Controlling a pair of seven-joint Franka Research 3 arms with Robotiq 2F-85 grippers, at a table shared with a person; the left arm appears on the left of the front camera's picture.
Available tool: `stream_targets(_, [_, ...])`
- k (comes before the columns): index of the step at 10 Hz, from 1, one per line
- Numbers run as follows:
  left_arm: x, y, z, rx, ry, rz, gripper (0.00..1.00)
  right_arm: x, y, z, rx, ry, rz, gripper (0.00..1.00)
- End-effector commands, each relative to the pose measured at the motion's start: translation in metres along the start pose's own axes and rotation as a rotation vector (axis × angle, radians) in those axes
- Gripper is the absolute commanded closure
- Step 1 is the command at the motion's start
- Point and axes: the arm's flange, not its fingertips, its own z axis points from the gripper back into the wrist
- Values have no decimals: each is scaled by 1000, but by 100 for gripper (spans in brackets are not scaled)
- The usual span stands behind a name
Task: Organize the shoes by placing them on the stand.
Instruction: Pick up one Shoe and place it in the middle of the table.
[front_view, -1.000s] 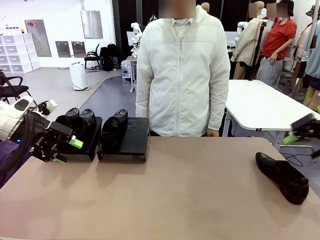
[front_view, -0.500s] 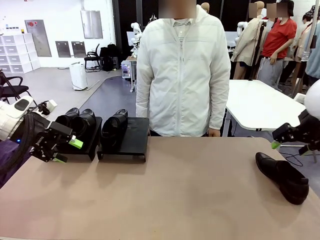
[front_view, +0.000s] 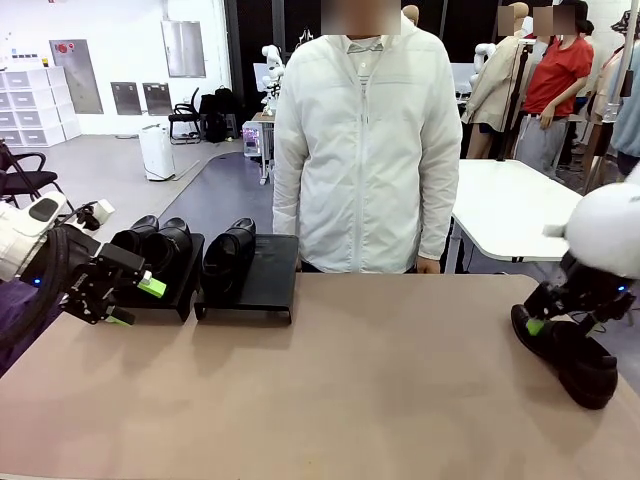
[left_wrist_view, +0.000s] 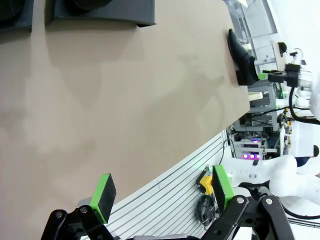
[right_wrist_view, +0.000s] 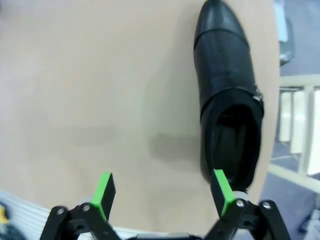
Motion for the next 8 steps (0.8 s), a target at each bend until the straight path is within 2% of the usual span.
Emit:
stream_targets(1, [1, 0, 3, 2, 3, 0, 0, 30, -15, -22, -69, 0, 90, 0])
stream_targets(3, [1, 0, 3, 2, 3, 0, 0, 40, -19, -37, -71, -16, 85, 0])
stream_targets(6, [1, 0, 3, 2, 3, 0, 0, 45, -26, -51, -80, 52, 74, 0])
stream_targets(8, [1, 0, 3, 2, 3, 0, 0, 45, -29, -55, -44, 43, 66, 0])
